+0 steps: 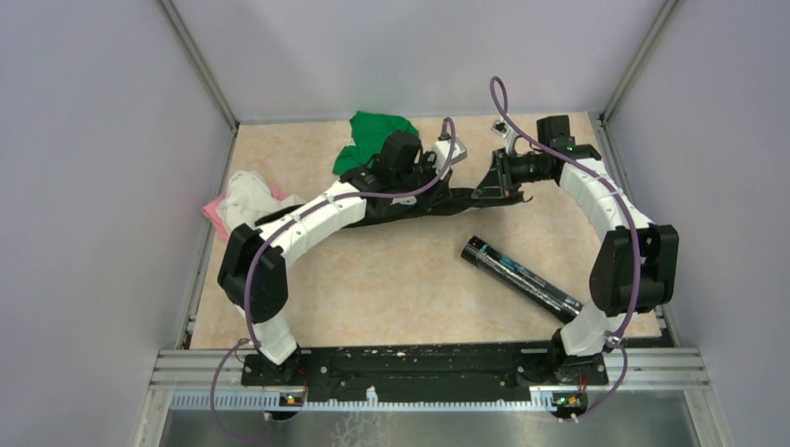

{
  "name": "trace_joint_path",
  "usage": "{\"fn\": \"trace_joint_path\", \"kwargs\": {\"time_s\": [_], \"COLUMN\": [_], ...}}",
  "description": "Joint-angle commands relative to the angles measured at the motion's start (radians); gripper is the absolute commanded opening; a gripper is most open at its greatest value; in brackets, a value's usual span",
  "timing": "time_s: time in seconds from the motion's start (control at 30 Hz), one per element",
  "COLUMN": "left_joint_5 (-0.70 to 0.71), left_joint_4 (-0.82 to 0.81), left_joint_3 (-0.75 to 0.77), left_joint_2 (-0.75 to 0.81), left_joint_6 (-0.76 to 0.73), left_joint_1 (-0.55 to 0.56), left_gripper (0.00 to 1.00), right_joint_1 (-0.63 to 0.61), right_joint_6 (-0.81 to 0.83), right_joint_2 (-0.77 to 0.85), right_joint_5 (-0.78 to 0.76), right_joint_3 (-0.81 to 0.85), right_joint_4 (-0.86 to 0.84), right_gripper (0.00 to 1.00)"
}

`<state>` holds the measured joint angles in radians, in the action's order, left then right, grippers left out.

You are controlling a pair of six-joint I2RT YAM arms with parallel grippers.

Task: Pack up the badminton gear
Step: Zip the racket bag at the center of the board.

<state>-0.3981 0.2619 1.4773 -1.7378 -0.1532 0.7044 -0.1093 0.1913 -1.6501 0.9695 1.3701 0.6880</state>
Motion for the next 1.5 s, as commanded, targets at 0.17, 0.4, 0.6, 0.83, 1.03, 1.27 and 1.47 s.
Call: {"fn": "trace_joint_path", "kwargs": {"time_s": [0.17, 0.4, 0.6, 0.83, 1.03, 1.27, 1.47], "left_joint_5": [-0.045, -0.048, -0.039, -0.052, -0.040, 0.006, 0.052], "left_joint_4": [0.075, 0.103, 0.116, 0.131, 0.201, 0.309, 0.343], "left_joint_3": [0.004, -0.020, -0.031, -0.052, -0.063, -0.088, -0.131], "left_joint_2": [0.067, 0.078, 0.086, 0.102, 0.121, 0.148, 0.194], "left_joint_6": [-0.095, -0.140, -0.172, -0.208, -0.288, -0.399, -0.480], "left_joint_1": [-0.036, -0.052, -0.077, -0.101, -0.120, -0.167, -0.230], "left_gripper": [0.00, 0.00, 0.00, 0.00, 0.00, 0.00, 0.00], "right_joint_1": [0.015, 0.029, 0.044, 0.054, 0.066, 0.101, 0.127], "right_joint_6": [0.042, 0.051, 0.066, 0.075, 0.080, 0.101, 0.140], "right_joint_2": [0.054, 0.067, 0.072, 0.071, 0.079, 0.090, 0.097], "right_joint_5": [-0.100, -0.133, -0.150, -0.157, -0.176, -0.197, -0.235], "right_joint_3": [0.056, 0.065, 0.074, 0.076, 0.074, 0.091, 0.095], "right_joint_4": [-0.002, 0.001, 0.013, 0.020, 0.019, 0.035, 0.061], "right_gripper": [0.00, 0.00, 0.00, 0.00, 0.00, 0.00, 0.00]}}
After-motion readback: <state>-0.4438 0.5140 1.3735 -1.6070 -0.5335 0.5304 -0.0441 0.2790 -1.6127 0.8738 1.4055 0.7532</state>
